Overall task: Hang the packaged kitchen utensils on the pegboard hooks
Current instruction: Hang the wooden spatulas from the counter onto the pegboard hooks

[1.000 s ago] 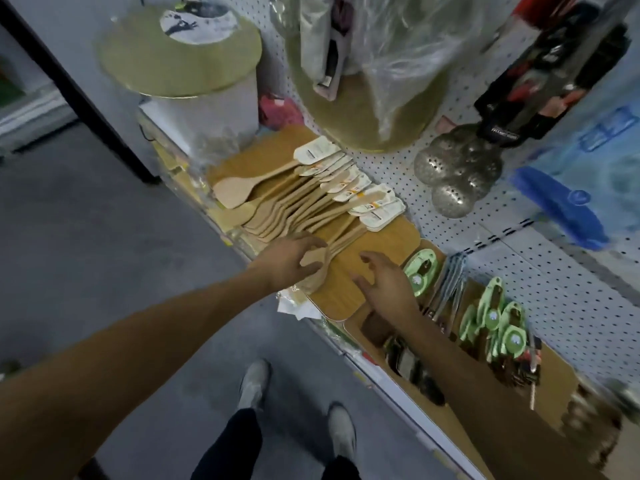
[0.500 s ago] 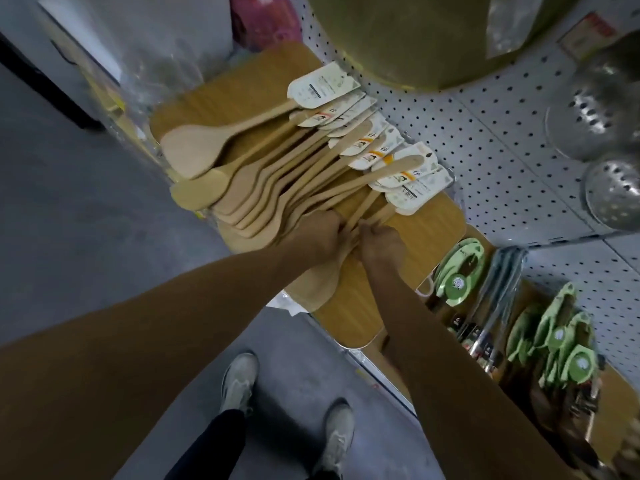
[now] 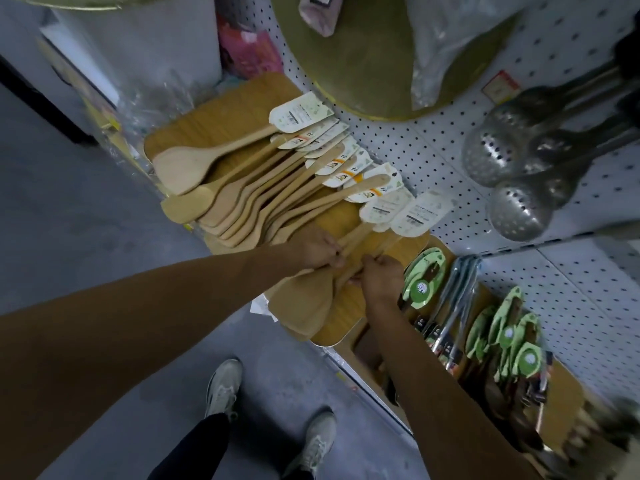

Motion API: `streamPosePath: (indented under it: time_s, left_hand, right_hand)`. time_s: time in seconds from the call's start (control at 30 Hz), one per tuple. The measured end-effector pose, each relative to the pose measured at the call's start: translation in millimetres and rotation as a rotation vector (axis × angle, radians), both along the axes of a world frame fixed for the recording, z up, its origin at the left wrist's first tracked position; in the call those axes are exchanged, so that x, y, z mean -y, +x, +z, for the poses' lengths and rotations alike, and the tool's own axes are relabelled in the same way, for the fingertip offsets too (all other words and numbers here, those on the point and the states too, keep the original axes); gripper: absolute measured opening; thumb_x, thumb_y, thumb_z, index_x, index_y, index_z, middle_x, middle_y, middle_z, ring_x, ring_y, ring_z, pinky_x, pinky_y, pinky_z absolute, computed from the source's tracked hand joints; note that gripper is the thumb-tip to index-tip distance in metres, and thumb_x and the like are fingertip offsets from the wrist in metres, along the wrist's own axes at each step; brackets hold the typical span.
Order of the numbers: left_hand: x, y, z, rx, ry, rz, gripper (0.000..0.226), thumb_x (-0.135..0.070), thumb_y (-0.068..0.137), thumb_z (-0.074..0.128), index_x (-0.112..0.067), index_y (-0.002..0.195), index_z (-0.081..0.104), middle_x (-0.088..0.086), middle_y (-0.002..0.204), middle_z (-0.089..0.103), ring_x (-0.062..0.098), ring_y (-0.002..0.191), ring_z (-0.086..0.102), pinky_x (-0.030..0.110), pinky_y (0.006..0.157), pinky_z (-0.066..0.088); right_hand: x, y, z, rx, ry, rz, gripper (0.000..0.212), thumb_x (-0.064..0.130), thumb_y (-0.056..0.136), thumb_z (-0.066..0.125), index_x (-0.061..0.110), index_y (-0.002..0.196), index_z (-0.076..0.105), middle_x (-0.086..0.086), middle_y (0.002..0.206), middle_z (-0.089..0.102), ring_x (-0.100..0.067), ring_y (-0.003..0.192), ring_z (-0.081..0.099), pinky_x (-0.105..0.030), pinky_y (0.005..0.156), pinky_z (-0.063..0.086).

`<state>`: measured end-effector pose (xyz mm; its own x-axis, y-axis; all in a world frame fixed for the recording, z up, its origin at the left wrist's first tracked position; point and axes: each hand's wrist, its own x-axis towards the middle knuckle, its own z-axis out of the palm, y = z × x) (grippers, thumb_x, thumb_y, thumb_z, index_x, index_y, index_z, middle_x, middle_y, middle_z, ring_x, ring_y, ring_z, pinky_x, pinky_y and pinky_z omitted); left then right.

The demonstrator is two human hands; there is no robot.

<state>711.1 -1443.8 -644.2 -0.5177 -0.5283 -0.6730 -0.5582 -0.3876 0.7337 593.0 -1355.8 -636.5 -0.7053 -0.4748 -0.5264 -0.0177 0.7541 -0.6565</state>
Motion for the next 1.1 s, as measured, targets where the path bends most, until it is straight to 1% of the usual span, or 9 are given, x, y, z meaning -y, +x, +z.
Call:
streamPosePath:
  time_s: [0.07, 0.17, 0.23, 0.27, 0.5, 0.7, 0.87, 0.97, 1.1]
  left_hand:
    - [-17.9, 0.0, 18.0, 0.015, 0.013, -0.007, 0.021, -0.005, 0.084, 0.077, -0.006, 0.104, 0.072, 0.003, 0.093, 0.063, 0.011, 0.089, 0.057, 0.023, 0.074, 0.048]
    - [-47.4, -0.6, 42.3, 0.007, -0.014, -0.048, 0.016, -0.003, 0.082, 0.078, -0.005, 0.098, 0.073, 0.018, 0.102, 0.072, 0.008, 0.09, 0.06, 0.016, 0.062, 0.043]
    - [-70.1, -3.0, 58.4, -0.001, -0.026, -0.039, 0.016, -0.001, 0.081, 0.079, -0.009, 0.091, 0.069, -0.006, 0.082, 0.052, 0.007, 0.082, 0.056, 0.017, 0.062, 0.042]
    - [-82.1, -5.3, 66.5, 0.008, -0.025, -0.036, 0.017, -0.001, 0.081, 0.078, -0.01, 0.091, 0.067, 0.002, 0.083, 0.062, 0.008, 0.08, 0.054, 0.019, 0.063, 0.042]
    - [-179.7, -18.9, 128.6, 0.035, 0.015, -0.249, 0.008, 0.002, 0.085, 0.073, -0.004, 0.089, 0.069, -0.003, 0.056, 0.062, 0.002, 0.045, 0.055, 0.017, 0.049, 0.046]
    - [-256.5, -39.2, 176.2, 0.002, -0.001, -0.49, 0.027, -0.003, 0.079, 0.079, -0.023, 0.064, 0.068, 0.011, 0.073, 0.068, 0.022, 0.064, 0.064, 0.033, 0.064, 0.053]
    - [-291.6, -78.9, 212.0, -0.041, -0.05, -0.591, 0.021, 0.0, 0.089, 0.07, -0.016, 0.081, 0.059, -0.002, 0.057, 0.068, 0.014, 0.049, 0.065, 0.028, 0.047, 0.055]
    - [-307.9, -103.8, 236.4, -0.141, -0.127, -0.672, 0.022, -0.002, 0.092, 0.068, -0.018, 0.081, 0.057, -0.004, 0.062, 0.068, 0.006, 0.05, 0.065, 0.025, 0.051, 0.056]
    - [-330.5, -136.2, 267.5, -0.196, -0.172, -0.784, 0.018, -0.007, 0.09, 0.071, -0.017, 0.085, 0.057, 0.004, 0.073, 0.066, 0.026, 0.066, 0.068, 0.038, 0.06, 0.061]
  right_hand:
    - [-20.8, -3.3, 21.6, 0.041, -0.001, 0.014, 0.025, 0.011, 0.093, 0.053, 0.006, 0.069, 0.052, -0.017, 0.068, 0.068, -0.023, 0.05, 0.069, -0.03, 0.047, 0.054]
    - [-55.6, -10.7, 49.0, 0.038, -0.012, 0.057, 0.02, 0.01, 0.095, 0.054, 0.002, 0.077, 0.057, -0.017, 0.075, 0.07, -0.015, 0.047, 0.068, -0.023, 0.043, 0.053]
    - [-80.2, -15.6, 64.4, 0.068, -0.033, 0.058, 0.015, 0.011, 0.094, 0.056, -0.001, 0.088, 0.061, -0.018, 0.08, 0.072, -0.023, 0.055, 0.071, -0.037, 0.054, 0.061]
    - [-93.8, -18.1, 72.6, 0.086, -0.042, 0.057, 0.014, 0.012, 0.094, 0.057, -0.001, 0.089, 0.062, -0.018, 0.081, 0.072, -0.027, 0.058, 0.072, -0.045, 0.059, 0.062]
    - [-197.9, -39.9, 134.9, 0.157, -0.061, 0.053, 0.016, 0.009, 0.095, 0.06, -0.004, 0.084, 0.061, -0.025, 0.082, 0.071, -0.035, 0.064, 0.072, -0.05, 0.063, 0.061]
    - [-288.4, -70.7, 166.2, 0.071, -0.011, 0.106, 0.019, 0.022, 0.086, 0.067, 0.013, 0.07, 0.062, -0.018, 0.073, 0.071, -0.034, 0.068, 0.071, -0.056, 0.068, 0.058]
    - [-341.8, -83.1, 230.3, -0.024, -0.044, 0.058, 0.015, 0.013, 0.09, 0.067, 0.015, 0.075, 0.065, -0.003, 0.066, 0.069, -0.016, 0.056, 0.069, -0.035, 0.059, 0.06]
    - [-373.6, -89.8, 257.3, -0.148, -0.085, -0.01, 0.039, 0.01, 0.09, 0.066, 0.023, 0.058, 0.047, 0.011, 0.046, 0.054, -0.016, 0.047, 0.059, -0.039, 0.053, 0.053]
    - [-413.5, -97.3, 288.7, -0.242, -0.073, -0.096, 0.035, 0.013, 0.092, 0.064, 0.018, 0.061, 0.049, 0.005, 0.051, 0.057, -0.011, 0.049, 0.059, -0.03, 0.051, 0.052]
